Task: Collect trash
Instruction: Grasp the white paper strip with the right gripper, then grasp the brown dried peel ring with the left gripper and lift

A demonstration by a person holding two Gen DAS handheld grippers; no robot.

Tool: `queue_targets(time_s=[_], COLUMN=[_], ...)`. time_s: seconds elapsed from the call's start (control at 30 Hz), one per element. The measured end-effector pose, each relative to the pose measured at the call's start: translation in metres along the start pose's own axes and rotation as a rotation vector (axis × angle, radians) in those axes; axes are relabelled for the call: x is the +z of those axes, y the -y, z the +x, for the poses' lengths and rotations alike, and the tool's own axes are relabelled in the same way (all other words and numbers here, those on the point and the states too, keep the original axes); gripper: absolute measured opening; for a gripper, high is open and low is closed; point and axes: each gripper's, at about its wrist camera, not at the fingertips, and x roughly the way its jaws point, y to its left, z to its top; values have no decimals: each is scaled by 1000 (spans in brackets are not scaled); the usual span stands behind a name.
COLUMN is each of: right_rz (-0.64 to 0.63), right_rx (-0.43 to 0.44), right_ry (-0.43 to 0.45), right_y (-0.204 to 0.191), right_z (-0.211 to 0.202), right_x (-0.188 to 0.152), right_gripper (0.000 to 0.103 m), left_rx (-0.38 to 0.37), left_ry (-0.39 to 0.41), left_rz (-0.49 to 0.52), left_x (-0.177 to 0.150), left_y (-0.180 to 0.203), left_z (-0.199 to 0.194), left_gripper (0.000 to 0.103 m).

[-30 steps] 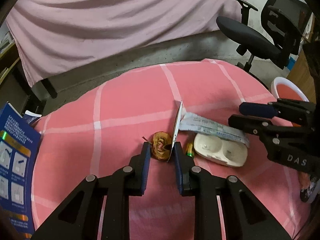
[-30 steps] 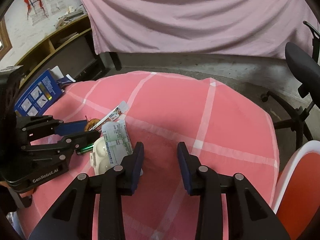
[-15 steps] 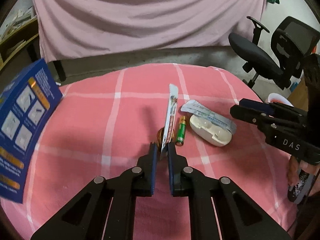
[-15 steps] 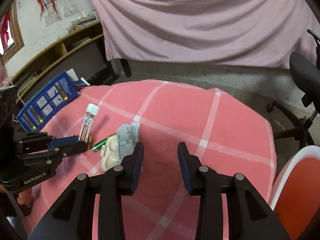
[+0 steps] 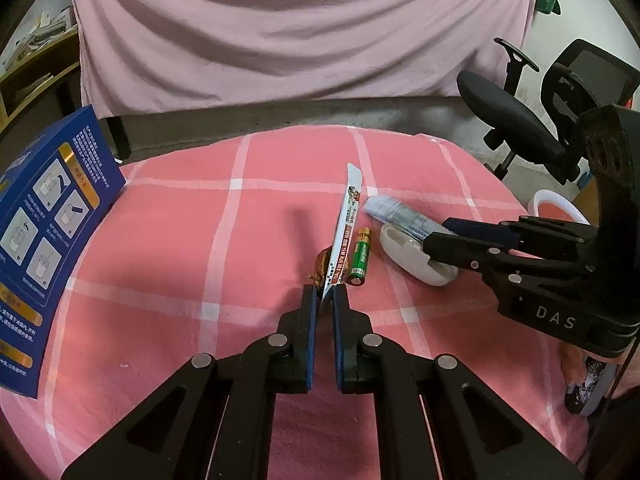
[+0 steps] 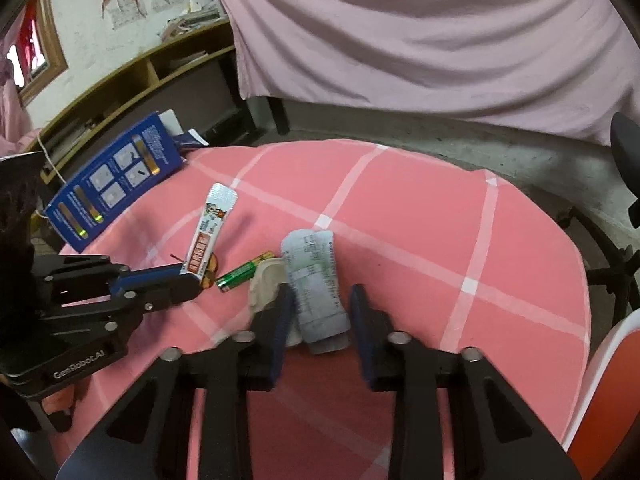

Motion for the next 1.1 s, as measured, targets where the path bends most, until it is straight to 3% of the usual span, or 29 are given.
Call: queue_targets(time_s=[0.5,0.8,0.93,1.0,1.1], right_rz=[-25,-47,-15,0,21], right_rx=[-15,1,-8,-11,-13], right_ry=[94,92,69,52,26], right_y=[-11,-19,-14,-10,-5], right_z=[-30,-44,-38,-32,-25], right_x=[-13,-27,-25,-23,-22], right_gripper=[20,20,21,21,21], left_rx=[-9,17,56,62,65], left_ry=[0,9,0,-15,-22], left_rz=[-23,-132,-109,-77,-24], left_x=[-18,-22,-12,-6,0], left_y=[9,-4,-3,1,7], left_z=[-29,-30,-22,-16,-9], left_gripper=[0,0,0,4,20])
